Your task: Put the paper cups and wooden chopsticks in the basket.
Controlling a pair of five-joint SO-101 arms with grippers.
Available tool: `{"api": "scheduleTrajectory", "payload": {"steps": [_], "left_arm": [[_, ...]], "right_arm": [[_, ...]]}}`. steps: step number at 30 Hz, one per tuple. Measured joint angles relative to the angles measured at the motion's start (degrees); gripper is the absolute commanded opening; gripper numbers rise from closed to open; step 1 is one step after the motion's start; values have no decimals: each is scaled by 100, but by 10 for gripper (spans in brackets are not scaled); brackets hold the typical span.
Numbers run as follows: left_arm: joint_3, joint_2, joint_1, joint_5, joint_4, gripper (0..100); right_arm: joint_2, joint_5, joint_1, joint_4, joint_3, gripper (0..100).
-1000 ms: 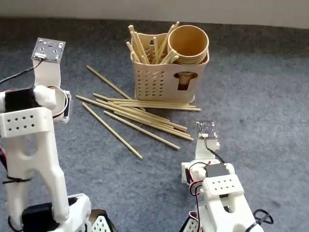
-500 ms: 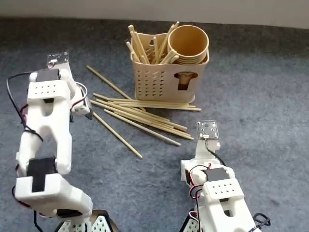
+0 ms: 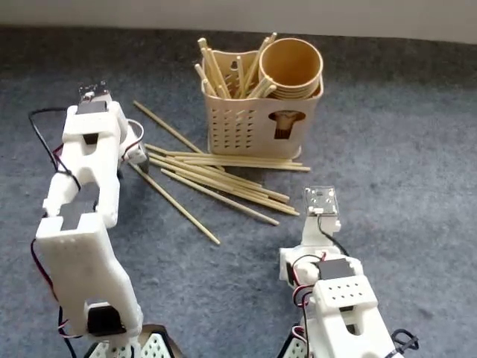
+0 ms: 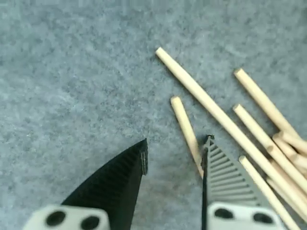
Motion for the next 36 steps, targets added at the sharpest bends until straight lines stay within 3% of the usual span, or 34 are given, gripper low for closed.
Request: {"api": "scheduleTrajectory", "payload": {"steps": [4,9,14,19,29,36], "left_arm": [[-571,563,0,97,0,184],[-1204,1116,0,176,53,0],[-1943,1495,132,167,527,5],[-2268,1556,132,167,1222,6],[-2295,1538,114,167,2031,6],[-2286,510,97,-105,2286,6]], "right_arm": [[-387,0,70,484,-141,5],[-1679,0,404,835,18,5],[-3358,-9,431,888,967,5],[-4985,0,404,1257,1011,5],[-5090,0,308,1442,1011,5],[-5090,0,290,1442,1011,5]]}}
